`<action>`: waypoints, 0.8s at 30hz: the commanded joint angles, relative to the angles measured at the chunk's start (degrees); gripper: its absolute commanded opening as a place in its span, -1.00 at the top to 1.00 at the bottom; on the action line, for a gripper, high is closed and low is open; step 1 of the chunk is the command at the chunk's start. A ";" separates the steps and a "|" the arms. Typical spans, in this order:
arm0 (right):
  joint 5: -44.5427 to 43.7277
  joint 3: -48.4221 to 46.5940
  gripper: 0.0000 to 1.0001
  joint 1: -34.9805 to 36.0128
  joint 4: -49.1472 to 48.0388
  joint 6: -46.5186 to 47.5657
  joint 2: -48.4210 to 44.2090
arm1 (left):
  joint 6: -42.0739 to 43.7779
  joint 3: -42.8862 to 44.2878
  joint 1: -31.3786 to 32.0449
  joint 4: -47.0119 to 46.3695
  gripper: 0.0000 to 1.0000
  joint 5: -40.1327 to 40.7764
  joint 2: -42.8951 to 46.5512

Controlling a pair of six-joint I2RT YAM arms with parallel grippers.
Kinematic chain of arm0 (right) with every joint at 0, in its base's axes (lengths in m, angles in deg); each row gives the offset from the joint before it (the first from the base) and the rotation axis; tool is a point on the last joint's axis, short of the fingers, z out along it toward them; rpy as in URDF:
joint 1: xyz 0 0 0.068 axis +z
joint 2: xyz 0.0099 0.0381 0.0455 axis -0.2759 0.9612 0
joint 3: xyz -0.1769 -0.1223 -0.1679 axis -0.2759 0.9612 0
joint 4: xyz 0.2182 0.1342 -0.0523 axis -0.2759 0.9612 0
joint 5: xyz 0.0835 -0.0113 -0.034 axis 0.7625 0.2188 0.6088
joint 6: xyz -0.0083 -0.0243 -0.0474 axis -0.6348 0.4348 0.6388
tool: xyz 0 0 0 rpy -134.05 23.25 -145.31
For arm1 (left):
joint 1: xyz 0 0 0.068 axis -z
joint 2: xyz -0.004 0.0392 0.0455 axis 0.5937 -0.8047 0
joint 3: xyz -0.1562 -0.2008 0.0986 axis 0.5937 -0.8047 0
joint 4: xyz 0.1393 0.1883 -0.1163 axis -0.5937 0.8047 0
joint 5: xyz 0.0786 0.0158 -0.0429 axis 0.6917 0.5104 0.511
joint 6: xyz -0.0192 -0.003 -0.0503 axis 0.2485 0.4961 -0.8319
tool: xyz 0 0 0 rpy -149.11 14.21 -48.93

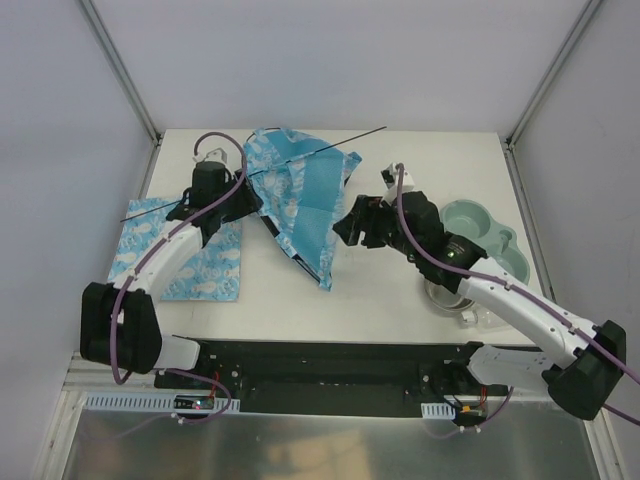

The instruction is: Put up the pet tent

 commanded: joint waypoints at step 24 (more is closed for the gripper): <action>-0.71 -21.66 -0.49 -1.95 28.87 12.74 -8.74 | 34.89 15.65 -0.96 4.68 1.00 -33.05 5.11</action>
